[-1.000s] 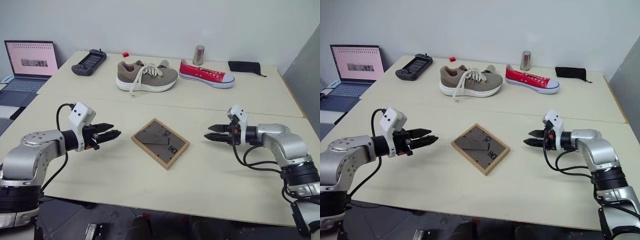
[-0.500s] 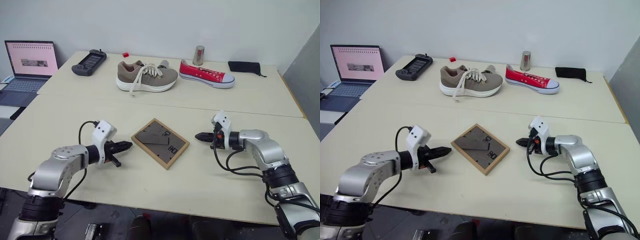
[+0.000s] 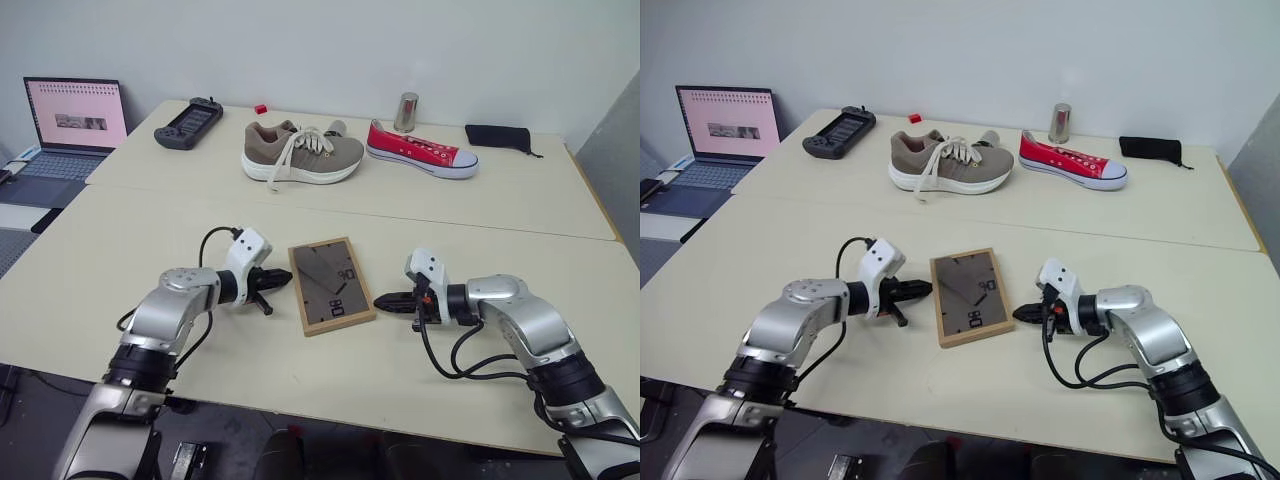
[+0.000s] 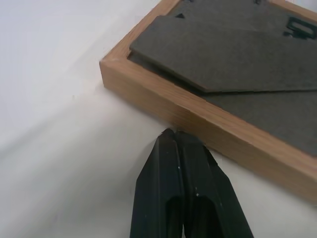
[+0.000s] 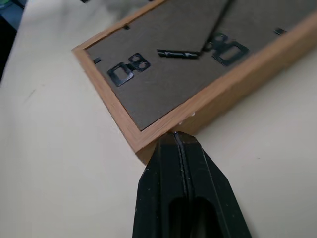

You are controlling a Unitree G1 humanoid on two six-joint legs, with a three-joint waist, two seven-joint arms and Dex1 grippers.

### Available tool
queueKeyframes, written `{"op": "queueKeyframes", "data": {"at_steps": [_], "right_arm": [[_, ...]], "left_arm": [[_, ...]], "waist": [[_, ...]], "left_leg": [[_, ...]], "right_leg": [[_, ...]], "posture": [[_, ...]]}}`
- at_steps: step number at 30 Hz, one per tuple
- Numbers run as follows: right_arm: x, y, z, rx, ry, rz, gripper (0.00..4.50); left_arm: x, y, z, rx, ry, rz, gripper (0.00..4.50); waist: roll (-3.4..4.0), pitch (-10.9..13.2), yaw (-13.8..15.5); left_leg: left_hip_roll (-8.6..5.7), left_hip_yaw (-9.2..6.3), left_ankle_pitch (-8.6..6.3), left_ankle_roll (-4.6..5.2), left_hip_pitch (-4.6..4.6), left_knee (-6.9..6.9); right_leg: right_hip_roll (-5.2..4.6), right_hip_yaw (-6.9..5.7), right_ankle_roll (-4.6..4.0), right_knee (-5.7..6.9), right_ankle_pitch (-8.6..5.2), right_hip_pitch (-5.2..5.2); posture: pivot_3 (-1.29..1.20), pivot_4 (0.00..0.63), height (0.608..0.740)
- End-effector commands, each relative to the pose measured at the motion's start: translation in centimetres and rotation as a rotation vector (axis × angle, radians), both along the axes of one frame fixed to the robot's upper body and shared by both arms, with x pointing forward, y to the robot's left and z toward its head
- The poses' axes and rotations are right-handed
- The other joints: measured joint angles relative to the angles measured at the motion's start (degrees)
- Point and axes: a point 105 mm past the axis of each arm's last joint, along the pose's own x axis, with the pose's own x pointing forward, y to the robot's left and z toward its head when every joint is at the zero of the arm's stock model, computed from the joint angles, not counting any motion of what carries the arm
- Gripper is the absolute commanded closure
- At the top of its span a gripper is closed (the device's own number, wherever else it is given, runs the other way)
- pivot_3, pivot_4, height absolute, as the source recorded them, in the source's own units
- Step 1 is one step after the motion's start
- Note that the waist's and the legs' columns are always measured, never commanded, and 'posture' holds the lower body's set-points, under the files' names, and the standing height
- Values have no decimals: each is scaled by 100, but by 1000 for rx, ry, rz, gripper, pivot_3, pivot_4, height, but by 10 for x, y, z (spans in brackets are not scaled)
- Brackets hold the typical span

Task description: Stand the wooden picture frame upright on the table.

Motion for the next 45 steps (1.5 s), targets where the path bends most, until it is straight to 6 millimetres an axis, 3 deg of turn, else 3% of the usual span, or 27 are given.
{"op": "queueKeyframes", "data": {"at_steps": [1,5,15,19,23,29,31,37,40,45], "right_arm": [[-10,4,11,21,-6,49,4500],[-12,1,10,16,-3,41,4500],[6,-5,15,21,-38,-39,4500],[1,5,10,19,-21,17,4500],[-4,17,9,27,-4,73,4500],[2,17,11,30,-4,76,4500],[6,12,12,26,-10,56,4500],[25,-22,17,-14,-66,-75,4500],[33,-37,23,-54,-128,-110,4500],[33,-39,23,-77,-154,-74,4500]], "left_arm": [[6,-14,4,1,-28,-56,4477],[10,-12,2,29,-39,-60,4477],[7,25,12,97,-56,-42,4477],[15,22,13,98,-77,-27,4477],[23,2,16,73,-99,-60,4477],[28,-7,18,64,-108,-72,4477],[26,-1,18,82,-105,-72,4477],[10,45,22,121,-70,-15,4477],[-5,51,43,-63,56,-42,4006],[-13,59,53,-199,252,-27,2897]], "waist": [[0,0,11],[0,0,20],[-1,0,-85],[-1,0,-92],[-1,0,-86],[-1,0,-109],[-1,0,-111],[0,0,-133],[-1,0,-129],[-1,0,-125]], "left_leg": [[1,-1,0,0,0,0],[0,-1,0,0,0,0],[5,-1,0,0,1,-1],[5,-3,0,0,1,-1],[2,-4,0,0,1,0],[4,-4,0,0,0,-1],[4,-4,0,0,0,-1],[6,-3,0,0,1,-3],[5,-3,0,0,1,-2],[5,-4,0,1,0,-3]], "right_leg": [[0,-1,0,1,0,0],[0,-2,0,-2,0,0],[3,-2,0,2,0,-2],[3,-3,0,2,0,-2],[3,-3,0,2,0,-1],[3,-5,0,3,0,-3],[3,-5,0,3,0,-2],[3,-4,0,3,0,-5],[3,-4,0,3,0,-4],[3,-8,1,2,-1,-4]], "posture": [[0,150,740],[0,150,740],[0,150,740],[0,150,740],[0,150,740],[0,150,740],[0,150,740],[0,150,740],[0,150,740],[0,150,740]]}}
